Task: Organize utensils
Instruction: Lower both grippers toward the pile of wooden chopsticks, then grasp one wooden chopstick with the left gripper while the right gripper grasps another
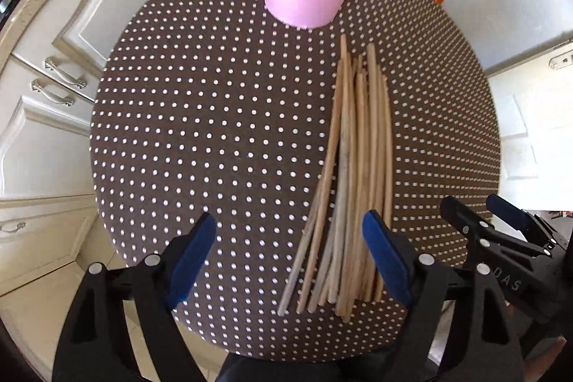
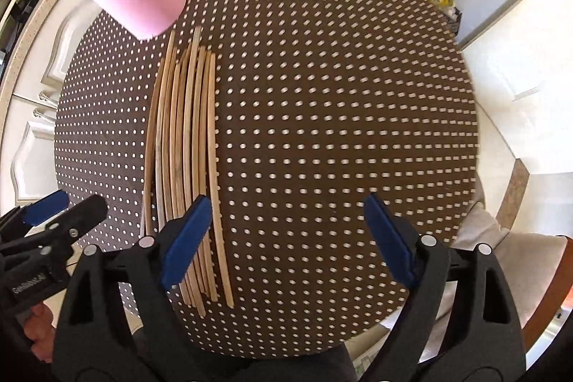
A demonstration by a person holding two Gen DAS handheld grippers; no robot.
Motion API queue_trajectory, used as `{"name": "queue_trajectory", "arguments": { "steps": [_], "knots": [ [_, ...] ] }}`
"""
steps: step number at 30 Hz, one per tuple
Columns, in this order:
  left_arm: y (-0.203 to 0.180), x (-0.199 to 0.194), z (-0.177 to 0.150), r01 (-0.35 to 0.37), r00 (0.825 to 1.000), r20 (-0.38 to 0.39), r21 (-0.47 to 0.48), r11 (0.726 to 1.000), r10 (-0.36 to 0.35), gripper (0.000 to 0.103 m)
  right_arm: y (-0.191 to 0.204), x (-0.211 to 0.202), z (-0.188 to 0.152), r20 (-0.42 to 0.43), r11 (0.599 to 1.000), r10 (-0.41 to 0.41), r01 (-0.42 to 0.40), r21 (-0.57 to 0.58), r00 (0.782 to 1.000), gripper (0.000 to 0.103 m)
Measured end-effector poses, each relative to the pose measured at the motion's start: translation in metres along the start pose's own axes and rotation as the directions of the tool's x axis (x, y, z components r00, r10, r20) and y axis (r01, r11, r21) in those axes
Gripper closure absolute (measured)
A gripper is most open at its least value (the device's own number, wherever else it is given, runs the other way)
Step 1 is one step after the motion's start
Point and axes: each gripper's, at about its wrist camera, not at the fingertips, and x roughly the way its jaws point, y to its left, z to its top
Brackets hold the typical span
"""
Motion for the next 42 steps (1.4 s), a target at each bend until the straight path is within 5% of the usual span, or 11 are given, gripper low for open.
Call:
{"name": "queue_trajectory", "arguments": {
  "steps": [19,34,42],
  "knots": [
    [-0.009,0.085,0.024,-0.091,0.99,-0.096,0.092,0.992,0.1,0.023,0.052,0.089,0.003,-0.076,0.994,-0.1,0.096,-0.047,0.992,0.018],
    [-0.039,0.115,0.063,-0.097,0.992,-0.071,0.157,0.983,0.109,0.023,0.027,0.086,0.017,-0.083,0.99,-0.138,0.139,0.017,0.987,0.018],
    [-0.067,0.129,0.087,-0.163,0.986,-0.003,0.23,0.959,0.168,0.026,0.01,0.079,0.018,-0.072,0.992,-0.115,0.118,0.037,0.991,0.018]
  ]
}}
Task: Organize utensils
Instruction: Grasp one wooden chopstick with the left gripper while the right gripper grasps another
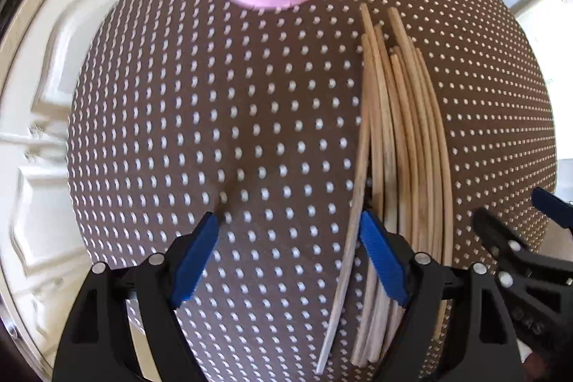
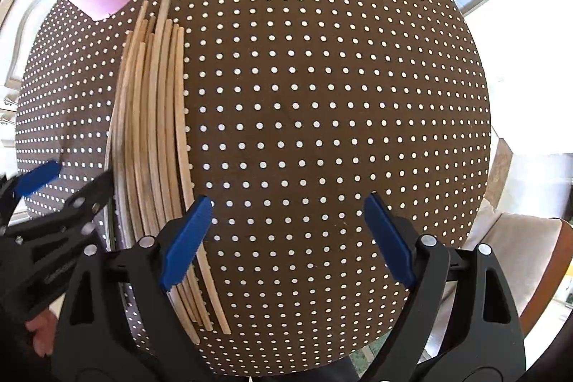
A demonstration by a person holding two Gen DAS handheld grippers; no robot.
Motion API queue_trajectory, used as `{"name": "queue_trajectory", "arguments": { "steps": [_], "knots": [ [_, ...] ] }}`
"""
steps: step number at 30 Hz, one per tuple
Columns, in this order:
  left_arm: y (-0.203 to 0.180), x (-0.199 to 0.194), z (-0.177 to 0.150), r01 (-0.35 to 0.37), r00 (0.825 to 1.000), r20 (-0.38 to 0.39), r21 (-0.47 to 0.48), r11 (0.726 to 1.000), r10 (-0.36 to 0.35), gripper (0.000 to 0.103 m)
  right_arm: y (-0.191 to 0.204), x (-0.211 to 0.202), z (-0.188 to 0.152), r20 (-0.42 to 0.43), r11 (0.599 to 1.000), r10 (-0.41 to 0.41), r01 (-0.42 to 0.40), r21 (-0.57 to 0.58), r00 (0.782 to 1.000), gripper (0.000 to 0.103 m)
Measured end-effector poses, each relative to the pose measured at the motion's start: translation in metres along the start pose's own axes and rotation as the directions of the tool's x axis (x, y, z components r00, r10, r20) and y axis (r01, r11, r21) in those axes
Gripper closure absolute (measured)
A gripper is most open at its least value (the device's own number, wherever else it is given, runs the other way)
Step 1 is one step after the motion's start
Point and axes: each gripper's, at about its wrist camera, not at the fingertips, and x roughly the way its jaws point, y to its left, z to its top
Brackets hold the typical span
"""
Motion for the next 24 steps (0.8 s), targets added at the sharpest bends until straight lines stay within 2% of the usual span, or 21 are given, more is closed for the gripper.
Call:
{"name": "queue_trajectory", "arguments": {
  "steps": [4,9,10,12,14,16,19,22,23,24],
  "knots": [
    [-0.003,0.0,0.018,0.002,0.999,0.039,0.02,1.0,-0.002,0.041,-0.004,-0.003,-0.005,0.009,1.0,-0.004,0.004,-0.024,1.0,0.018],
    [0.004,-0.003,0.036,0.0,0.998,0.06,0.008,1.0,-0.001,0.073,0.007,-0.003,-0.005,0.007,0.999,0.023,-0.022,-0.042,1.0,0.018],
    [0.005,-0.003,0.038,0.001,0.998,0.06,0.005,1.0,-0.002,0.076,0.01,-0.003,-0.004,0.008,0.998,0.027,-0.026,-0.051,1.0,0.018],
    [0.01,-0.003,0.041,0.005,0.998,0.056,-0.014,1.0,-0.004,0.09,0.016,0.0,-0.002,0.012,0.997,0.001,0.0,-0.076,1.0,0.018],
    [0.016,-0.003,0.041,0.019,0.999,0.047,-0.031,0.999,-0.018,0.095,0.02,0.004,0.0,0.007,0.996,-0.017,0.017,-0.089,1.0,0.018],
    [0.021,-0.001,0.045,0.034,0.999,0.04,-0.048,0.998,-0.032,0.096,0.024,0.009,0.002,-0.003,0.996,0.008,-0.008,-0.094,1.0,0.02],
    [0.022,0.003,0.051,0.04,0.998,0.042,-0.053,0.998,-0.038,0.097,0.031,0.013,0.007,-0.003,0.994,-0.011,0.011,-0.105,1.0,0.02],
    [0.036,-0.004,0.035,0.052,0.998,0.042,-0.066,0.996,-0.049,0.097,0.038,0.013,0.016,0.001,0.994,-0.025,0.025,-0.11,1.0,0.02],
    [0.037,-0.004,0.033,0.056,0.998,0.045,-0.071,0.996,-0.053,0.097,0.038,0.013,0.02,0.0,0.994,-0.01,0.01,-0.107,1.0,0.027],
    [0.038,-0.003,0.035,0.063,0.997,0.049,-0.079,0.995,-0.059,0.097,0.04,0.013,0.025,-0.004,0.995,0.03,-0.03,-0.098,1.0,0.043]
  ]
}}
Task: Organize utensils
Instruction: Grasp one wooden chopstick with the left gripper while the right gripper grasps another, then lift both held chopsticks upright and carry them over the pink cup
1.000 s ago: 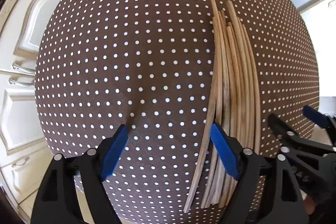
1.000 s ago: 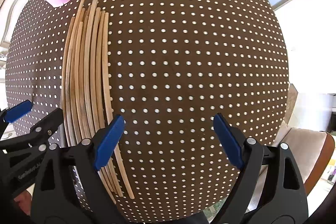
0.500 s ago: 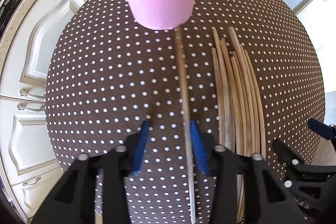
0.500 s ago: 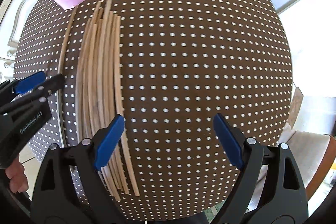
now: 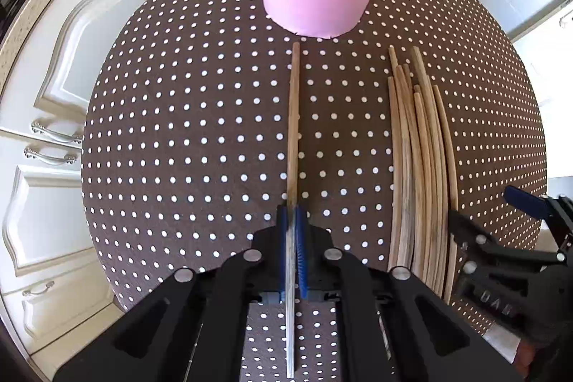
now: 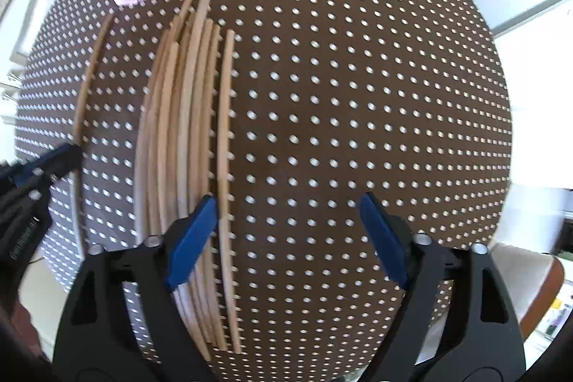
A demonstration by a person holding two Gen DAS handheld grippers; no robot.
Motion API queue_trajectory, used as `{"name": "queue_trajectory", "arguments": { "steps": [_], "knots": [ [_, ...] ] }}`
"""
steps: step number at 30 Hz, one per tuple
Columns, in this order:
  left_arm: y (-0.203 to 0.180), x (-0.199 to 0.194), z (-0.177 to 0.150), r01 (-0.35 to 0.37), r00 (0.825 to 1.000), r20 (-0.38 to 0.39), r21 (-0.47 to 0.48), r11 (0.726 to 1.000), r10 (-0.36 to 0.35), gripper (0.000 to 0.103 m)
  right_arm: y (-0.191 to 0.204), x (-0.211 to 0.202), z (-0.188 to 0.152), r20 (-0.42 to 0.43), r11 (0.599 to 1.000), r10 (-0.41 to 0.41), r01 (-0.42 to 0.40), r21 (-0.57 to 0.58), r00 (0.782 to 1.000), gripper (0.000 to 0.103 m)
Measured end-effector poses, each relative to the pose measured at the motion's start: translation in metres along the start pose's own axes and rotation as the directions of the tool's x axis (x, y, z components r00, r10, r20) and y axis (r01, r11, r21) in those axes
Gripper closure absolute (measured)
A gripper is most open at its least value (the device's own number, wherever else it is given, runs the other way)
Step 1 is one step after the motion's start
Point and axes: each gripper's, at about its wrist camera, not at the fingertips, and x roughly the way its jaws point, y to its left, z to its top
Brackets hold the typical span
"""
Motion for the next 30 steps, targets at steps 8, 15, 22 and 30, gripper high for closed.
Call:
{"name": "queue_trajectory", "arguments": {
  "steps": [8,15,22,30],
  "knots": [
    [0.023,-0.004,-0.023,0.023,0.998,0.06,-0.051,0.998,-0.02,0.097,-0.019,-0.007,0.006,0.08,0.99,0.132,-0.135,0.029,0.988,0.097],
    [0.038,-0.025,-0.078,-0.039,0.994,0.096,-0.083,0.996,0.047,0.097,-0.062,-0.016,-0.008,0.113,0.972,0.219,-0.227,0.066,0.969,0.098],
    [0.025,-0.052,-0.107,-0.084,0.98,0.169,-0.132,0.988,0.106,0.097,-0.083,-0.051,-0.05,0.175,0.961,0.273,-0.276,-0.01,0.946,0.098],
    [-0.003,-0.133,-0.122,-0.082,0.936,0.319,-0.213,0.974,0.148,0.097,-0.102,-0.134,-0.075,0.348,0.936,0.35,-0.337,-0.098,0.87,0.098]
  ]
}}
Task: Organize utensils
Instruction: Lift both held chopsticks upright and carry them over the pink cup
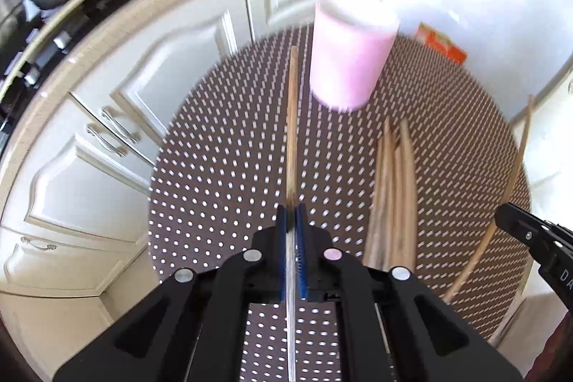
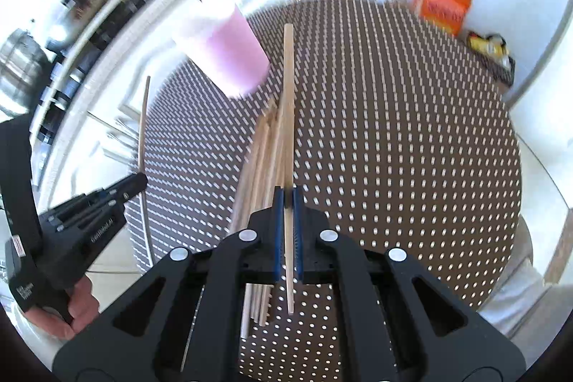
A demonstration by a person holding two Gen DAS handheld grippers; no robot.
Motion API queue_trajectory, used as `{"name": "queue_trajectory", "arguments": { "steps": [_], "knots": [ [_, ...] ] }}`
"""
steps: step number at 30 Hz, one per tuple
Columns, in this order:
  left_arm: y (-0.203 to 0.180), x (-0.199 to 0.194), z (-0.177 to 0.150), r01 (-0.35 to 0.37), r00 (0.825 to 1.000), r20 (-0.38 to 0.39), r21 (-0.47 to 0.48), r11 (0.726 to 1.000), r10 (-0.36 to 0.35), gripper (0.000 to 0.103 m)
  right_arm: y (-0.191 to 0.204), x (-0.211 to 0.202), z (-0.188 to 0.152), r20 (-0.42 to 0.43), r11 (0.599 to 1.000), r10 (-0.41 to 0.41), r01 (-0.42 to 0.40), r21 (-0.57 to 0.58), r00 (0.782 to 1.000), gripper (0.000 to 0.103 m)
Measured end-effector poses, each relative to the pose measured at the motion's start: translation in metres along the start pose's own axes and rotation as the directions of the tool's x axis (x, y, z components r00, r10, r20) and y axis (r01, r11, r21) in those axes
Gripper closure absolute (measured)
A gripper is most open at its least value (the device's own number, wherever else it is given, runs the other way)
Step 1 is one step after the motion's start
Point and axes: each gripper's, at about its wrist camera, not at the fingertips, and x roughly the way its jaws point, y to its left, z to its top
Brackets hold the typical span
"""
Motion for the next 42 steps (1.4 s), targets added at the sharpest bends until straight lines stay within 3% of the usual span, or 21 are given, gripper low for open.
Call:
{"name": "queue_trajectory", "arguments": {
  "steps": [7,13,23,26,32,35,42],
  "knots": [
    [-0.023,-0.037,0.031,0.015,0.991,0.135,-0.071,0.997,-0.005,0.097,0.001,-0.066,0.009,0.149,0.998,0.043,-0.036,-0.053,0.988,0.098],
    [-0.029,-0.081,0.044,0.039,0.964,0.264,-0.113,0.993,-0.008,0.097,0.011,-0.11,0.019,0.247,0.994,0.087,-0.067,-0.089,0.965,0.098],
    [-0.043,-0.149,0.086,0.061,0.879,0.476,-0.131,0.989,0.009,0.097,0.041,-0.143,0.07,0.355,0.984,0.164,-0.128,-0.124,0.92,0.098],
    [-0.041,-0.157,0.104,0.065,0.851,0.525,-0.14,0.988,0.019,0.097,0.047,-0.149,0.083,0.382,0.98,0.183,-0.135,-0.149,0.906,0.098],
    [-0.034,-0.148,0.145,0.127,0.817,0.577,-0.15,0.98,-0.017,0.097,0.059,-0.14,0.115,0.399,0.977,0.193,-0.139,-0.16,0.897,0.098],
    [-0.033,-0.134,0.164,0.133,0.811,0.584,-0.144,0.981,-0.024,0.097,0.063,-0.127,0.132,0.393,0.979,0.183,-0.132,-0.153,0.901,0.098],
    [-0.033,-0.084,0.206,0.158,0.828,0.557,-0.128,0.979,-0.06,0.097,0.07,-0.088,0.166,0.36,0.982,0.177,-0.139,-0.127,0.916,0.098]
  ]
}}
